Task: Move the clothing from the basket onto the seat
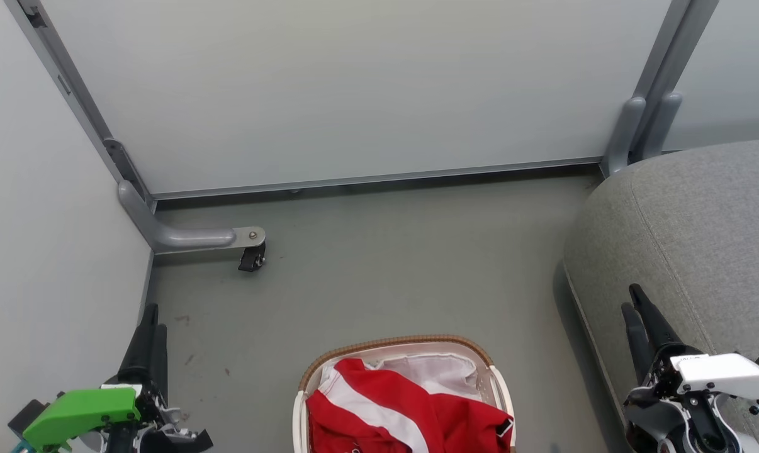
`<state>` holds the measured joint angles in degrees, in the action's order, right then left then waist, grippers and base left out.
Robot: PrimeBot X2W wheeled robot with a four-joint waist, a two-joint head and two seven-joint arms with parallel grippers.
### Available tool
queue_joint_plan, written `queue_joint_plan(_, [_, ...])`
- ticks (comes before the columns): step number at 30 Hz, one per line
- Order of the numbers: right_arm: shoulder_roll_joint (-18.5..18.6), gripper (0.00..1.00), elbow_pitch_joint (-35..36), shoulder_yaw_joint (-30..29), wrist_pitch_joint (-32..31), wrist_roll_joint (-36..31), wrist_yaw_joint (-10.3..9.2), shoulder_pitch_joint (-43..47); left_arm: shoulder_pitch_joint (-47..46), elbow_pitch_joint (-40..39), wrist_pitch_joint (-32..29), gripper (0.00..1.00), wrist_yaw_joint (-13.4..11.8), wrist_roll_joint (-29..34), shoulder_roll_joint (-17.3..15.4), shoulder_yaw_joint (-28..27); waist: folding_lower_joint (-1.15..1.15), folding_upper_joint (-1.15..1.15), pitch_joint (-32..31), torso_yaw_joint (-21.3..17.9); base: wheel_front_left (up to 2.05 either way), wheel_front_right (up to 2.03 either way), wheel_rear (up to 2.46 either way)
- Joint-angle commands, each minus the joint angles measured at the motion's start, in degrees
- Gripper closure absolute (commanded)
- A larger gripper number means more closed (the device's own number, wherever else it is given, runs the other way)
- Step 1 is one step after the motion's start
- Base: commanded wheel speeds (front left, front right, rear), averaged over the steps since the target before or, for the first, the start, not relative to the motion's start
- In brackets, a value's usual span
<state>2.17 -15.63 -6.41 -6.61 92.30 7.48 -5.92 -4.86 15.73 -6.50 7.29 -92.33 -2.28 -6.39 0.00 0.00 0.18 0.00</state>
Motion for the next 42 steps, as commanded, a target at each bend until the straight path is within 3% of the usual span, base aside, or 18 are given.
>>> queue_joint_plan(1, [0.1, 0.00, 0.2, 0.1, 0.1, -0.2, 0.00, -0.1, -0.1, -0.1, 0.2, 0.00, 0.0, 0.1, 0.0, 0.0, 0.00, 0.00, 0.0, 0.0, 0.00, 0.00, 0.00])
queue_joint_plan(11, [1.8, 0.00, 0.3, 2.2, 3.1, -5.6, 0.00, -1.4, -0.8, 0.5, 3.1, 0.00, 0.0, 6.6, -1.0, 1.3, 0.00, 0.00, 0.3, 0.0, 0.00, 0.00, 0.00])
queue_joint_plan(27, [2.9, 0.00, 1.0, 3.6, 7.2, -27.3, 0.01, -3.0, -1.6, 1.4, 7.1, 0.00, 0.1, 27.4, -1.9, 2.8, 0.00, 0.00, 1.1, 0.2, 0.00, 0.00, 0.00])
queue_joint_plan(42, [3.4, 0.00, 0.3, 5.6, 10.3, -43.2, 0.01, -2.6, -0.7, 2.0, 10.3, 0.00, -0.6, 44.4, -3.0, 5.3, 0.00, 0.00, 1.3, 0.4, 0.00, 0.00, 0.00])
